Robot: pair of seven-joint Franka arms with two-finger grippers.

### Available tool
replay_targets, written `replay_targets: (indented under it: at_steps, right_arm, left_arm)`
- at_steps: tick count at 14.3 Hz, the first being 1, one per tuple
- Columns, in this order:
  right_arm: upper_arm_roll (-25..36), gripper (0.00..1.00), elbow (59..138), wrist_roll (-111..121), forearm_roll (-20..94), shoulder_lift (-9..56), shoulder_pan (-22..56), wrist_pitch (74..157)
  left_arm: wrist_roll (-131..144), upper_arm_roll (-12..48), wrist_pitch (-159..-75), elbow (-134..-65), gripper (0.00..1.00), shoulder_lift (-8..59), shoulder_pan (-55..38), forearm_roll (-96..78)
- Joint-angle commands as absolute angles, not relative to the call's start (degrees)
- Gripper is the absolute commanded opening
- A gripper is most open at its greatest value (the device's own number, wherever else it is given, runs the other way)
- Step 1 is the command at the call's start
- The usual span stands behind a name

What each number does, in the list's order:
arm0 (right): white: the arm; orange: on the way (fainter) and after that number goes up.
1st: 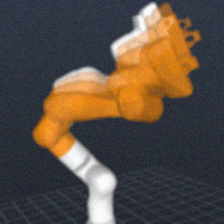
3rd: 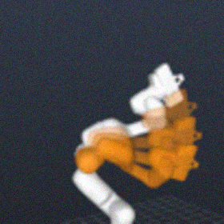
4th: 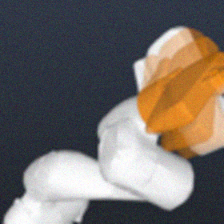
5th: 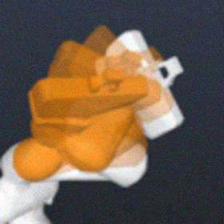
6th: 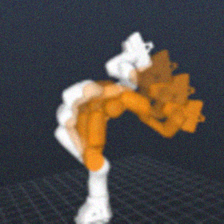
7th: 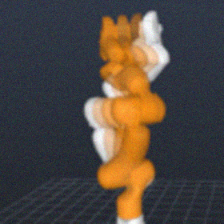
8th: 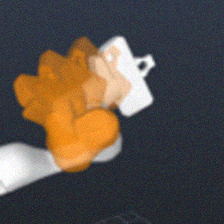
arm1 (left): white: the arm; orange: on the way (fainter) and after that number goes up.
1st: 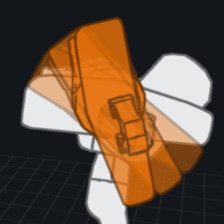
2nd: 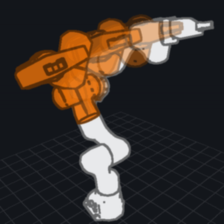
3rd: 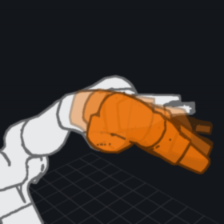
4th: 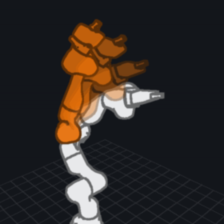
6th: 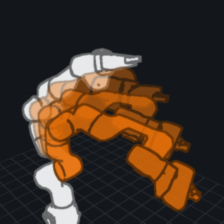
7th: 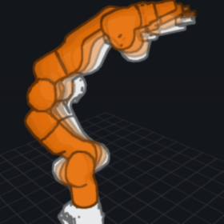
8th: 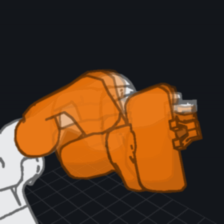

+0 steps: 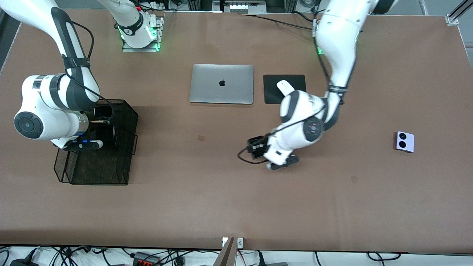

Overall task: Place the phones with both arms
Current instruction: 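Set the black flip phone mid-table with the left gripper while the right withdraws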

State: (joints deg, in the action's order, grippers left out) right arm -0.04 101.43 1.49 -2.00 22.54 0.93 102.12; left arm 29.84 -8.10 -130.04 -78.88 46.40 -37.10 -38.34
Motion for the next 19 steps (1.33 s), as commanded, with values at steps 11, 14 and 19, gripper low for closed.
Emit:
replay_targets:
  at_steps: [11,14,19]
  right_arm:
    - [-0.97,1.00,88.77,1.06,-0.88,21.53,2.11,98.17]
    - [-0.97,1.00,86.68,1.75,4.12,22.23,2.46,98.17]
    - [-0.79,1.00,82.88,1.32,3.34,24.34,4.83,98.61]
  left_arm:
    - [24.98,-21.88,-145.20,-60.91,0.27,63.45,-57.12,-48.43]
    - [22.15,-26.61,-145.11,-60.91,0.31,65.65,-61.16,-48.43]
    - [17.40,-27.95,-145.37,-61.26,0.86,66.53,-62.66,-48.34]
